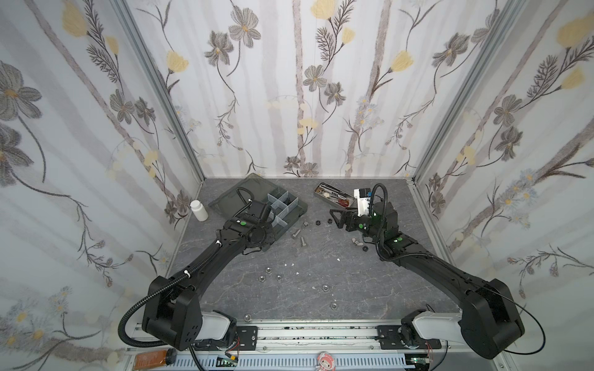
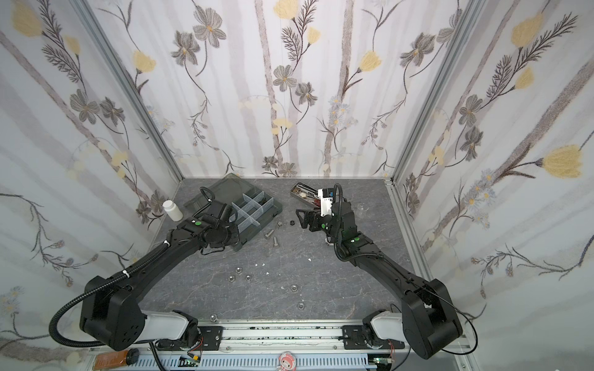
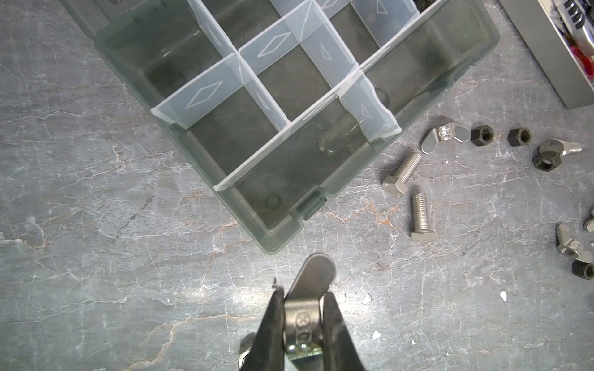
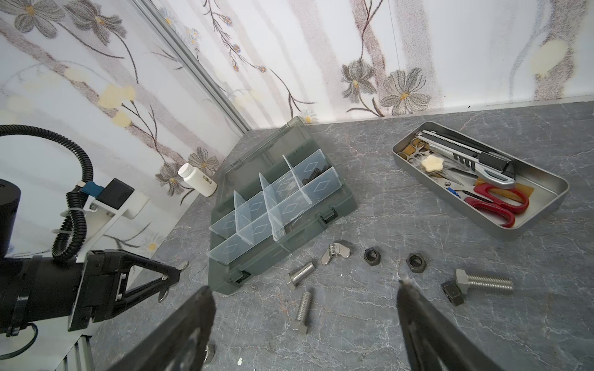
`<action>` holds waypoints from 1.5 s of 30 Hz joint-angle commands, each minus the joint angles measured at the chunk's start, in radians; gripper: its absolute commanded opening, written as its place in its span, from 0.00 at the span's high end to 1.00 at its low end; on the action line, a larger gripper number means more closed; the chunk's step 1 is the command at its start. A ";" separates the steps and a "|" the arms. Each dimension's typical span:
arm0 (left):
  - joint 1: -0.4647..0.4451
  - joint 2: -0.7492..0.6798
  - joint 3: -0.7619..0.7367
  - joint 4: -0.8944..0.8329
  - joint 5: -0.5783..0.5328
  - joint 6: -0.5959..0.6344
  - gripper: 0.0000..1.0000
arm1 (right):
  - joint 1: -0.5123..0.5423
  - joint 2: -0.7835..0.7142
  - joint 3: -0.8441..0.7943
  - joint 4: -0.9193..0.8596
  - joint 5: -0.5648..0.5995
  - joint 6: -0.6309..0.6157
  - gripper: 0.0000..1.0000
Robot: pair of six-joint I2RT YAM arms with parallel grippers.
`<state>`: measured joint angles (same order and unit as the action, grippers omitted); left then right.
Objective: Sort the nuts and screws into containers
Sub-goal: 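Close the left gripper on the silver wing nut and lift it, then carry the wing nut with the left gripper over an organizer compartment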
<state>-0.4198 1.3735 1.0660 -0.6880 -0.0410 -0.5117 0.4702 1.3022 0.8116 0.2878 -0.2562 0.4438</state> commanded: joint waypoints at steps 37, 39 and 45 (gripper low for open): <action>0.089 0.738 0.773 -0.067 0.056 0.108 0.92 | 0.010 0.106 -0.042 0.085 -0.063 0.009 0.13; 0.096 0.768 0.800 -0.074 0.052 0.111 0.92 | 0.009 0.109 -0.040 0.084 -0.061 0.006 0.13; 0.116 0.804 0.803 -0.053 0.078 0.111 0.92 | 0.009 0.121 -0.037 0.085 -0.061 0.005 0.13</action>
<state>-0.3092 2.1647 1.8549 -0.7364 0.0231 -0.4107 0.4786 1.4155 0.7704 0.3317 -0.3080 0.4522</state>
